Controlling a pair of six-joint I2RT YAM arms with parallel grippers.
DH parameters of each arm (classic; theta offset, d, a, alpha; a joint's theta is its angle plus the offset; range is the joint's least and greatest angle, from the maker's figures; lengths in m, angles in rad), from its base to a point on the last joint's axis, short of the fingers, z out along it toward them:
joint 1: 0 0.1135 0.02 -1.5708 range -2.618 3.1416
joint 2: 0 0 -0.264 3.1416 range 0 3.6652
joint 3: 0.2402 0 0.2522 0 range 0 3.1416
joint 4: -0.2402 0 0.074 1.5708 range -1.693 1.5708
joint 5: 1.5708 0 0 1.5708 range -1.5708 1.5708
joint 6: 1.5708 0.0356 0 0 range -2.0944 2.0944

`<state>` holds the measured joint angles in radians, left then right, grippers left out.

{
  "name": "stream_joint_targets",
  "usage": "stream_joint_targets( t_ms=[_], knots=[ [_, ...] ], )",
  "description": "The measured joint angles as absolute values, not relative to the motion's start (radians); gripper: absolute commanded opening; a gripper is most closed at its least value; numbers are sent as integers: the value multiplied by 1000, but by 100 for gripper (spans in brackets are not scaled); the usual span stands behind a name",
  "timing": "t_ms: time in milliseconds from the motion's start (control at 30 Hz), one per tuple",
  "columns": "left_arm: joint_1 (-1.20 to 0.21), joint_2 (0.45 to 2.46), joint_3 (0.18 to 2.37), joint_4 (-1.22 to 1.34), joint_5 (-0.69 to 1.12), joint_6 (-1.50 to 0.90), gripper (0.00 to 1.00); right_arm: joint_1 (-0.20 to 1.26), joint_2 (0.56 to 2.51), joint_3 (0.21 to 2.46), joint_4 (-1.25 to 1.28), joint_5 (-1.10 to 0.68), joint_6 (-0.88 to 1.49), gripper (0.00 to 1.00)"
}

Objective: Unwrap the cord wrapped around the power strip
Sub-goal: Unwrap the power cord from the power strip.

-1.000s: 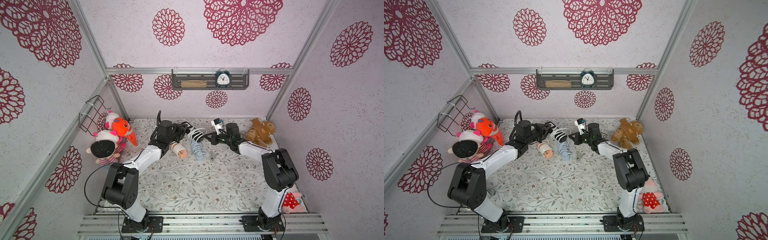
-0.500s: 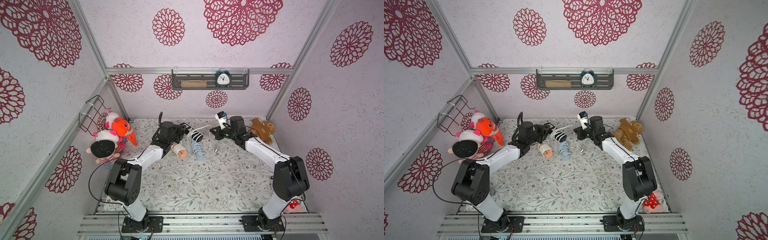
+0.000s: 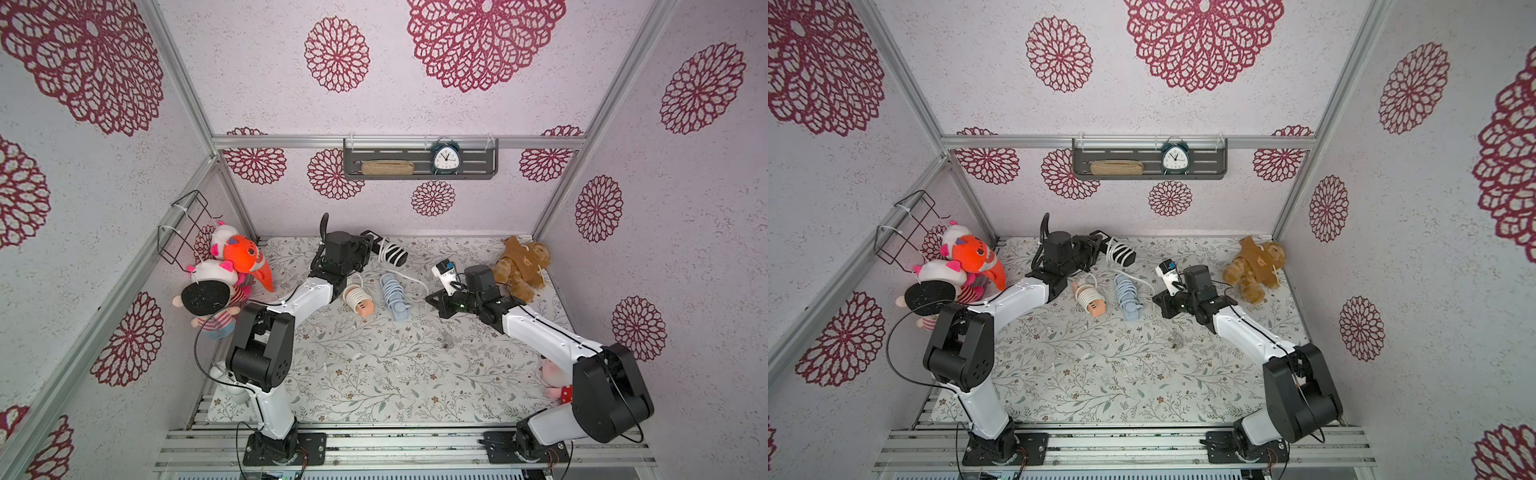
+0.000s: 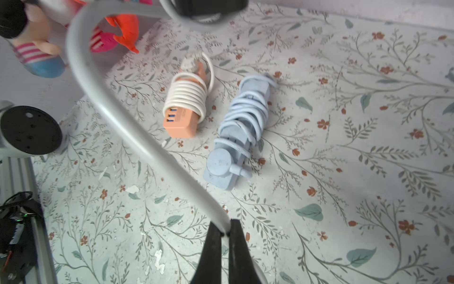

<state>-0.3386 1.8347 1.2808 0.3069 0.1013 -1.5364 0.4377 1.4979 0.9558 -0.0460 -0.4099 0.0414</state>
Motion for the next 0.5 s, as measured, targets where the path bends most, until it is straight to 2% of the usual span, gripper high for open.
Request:
stream_joint_targets(
  t_ms=[267, 500],
  knots=[
    [-319, 1766, 1164, 353, 133, -1563, 0, 430, 1720, 1063, -41, -303, 46, 0],
    [-275, 1641, 1022, 363, 207, -1557, 0, 355, 1847, 1219, -46, -250, 56, 0]
  ],
)
